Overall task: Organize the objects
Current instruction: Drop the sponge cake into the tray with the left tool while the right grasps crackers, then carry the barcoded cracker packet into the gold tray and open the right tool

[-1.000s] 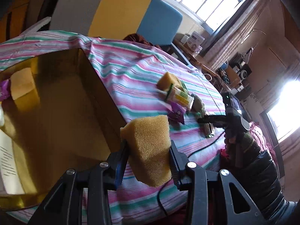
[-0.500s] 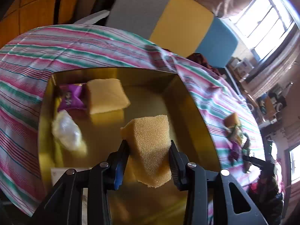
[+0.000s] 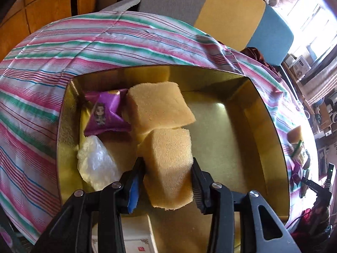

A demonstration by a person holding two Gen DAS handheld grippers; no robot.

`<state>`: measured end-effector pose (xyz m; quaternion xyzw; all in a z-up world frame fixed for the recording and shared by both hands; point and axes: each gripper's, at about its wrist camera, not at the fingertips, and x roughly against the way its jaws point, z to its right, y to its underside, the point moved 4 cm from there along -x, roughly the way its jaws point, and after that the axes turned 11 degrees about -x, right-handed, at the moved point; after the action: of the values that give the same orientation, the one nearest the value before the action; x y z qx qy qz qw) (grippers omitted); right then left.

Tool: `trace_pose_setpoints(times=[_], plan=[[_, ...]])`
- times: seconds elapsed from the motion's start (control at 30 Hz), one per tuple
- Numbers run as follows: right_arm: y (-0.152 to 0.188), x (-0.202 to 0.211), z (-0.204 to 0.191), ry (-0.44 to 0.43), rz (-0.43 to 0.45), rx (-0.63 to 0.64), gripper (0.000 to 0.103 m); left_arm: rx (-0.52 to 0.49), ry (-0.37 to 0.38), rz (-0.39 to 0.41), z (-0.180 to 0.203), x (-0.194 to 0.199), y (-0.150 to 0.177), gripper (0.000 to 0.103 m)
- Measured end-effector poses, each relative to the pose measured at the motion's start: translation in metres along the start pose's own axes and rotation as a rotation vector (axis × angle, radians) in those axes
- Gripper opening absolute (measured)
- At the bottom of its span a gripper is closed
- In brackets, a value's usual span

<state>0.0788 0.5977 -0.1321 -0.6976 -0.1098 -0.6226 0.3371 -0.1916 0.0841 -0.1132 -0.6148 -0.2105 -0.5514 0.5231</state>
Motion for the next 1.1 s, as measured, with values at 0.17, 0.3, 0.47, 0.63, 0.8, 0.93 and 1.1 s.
trace_pose_setpoints(times=[0.17, 0.3, 0.47, 0.63, 0.8, 0.93, 1.1], plan=[[-0.001, 0.001, -0.001, 0.0, 0.001, 0.003, 0.051, 0.033, -0.031, -0.018, -0.009, -0.005, 0.009, 0.048], [-0.001, 0.002, 0.001, 0.001, 0.002, 0.005, 0.051, 0.03, -0.011, 0.036, -0.006, 0.009, 0.014, 0.053], [-0.001, 0.004, 0.0, 0.0, 0.001, 0.0, 0.051, 0.025, -0.041, 0.098, -0.005, 0.031, 0.015, 0.055], [0.0, 0.006, 0.002, -0.001, 0.001, -0.001, 0.051, 0.007, -0.113, 0.195, 0.002, 0.066, 0.028, 0.055], [0.0, 0.01, 0.001, 0.002, 0.006, 0.007, 0.05, -0.051, -0.168, 0.292, 0.027, 0.094, 0.048, 0.055], [0.0, 0.012, -0.002, 0.008, 0.012, 0.018, 0.048, -0.086, -0.167, 0.332, 0.044, 0.107, 0.06, 0.055], [-0.001, 0.016, -0.005, 0.015, 0.018, 0.026, 0.048, -0.124, -0.163, 0.336, 0.06, 0.114, 0.073, 0.055]])
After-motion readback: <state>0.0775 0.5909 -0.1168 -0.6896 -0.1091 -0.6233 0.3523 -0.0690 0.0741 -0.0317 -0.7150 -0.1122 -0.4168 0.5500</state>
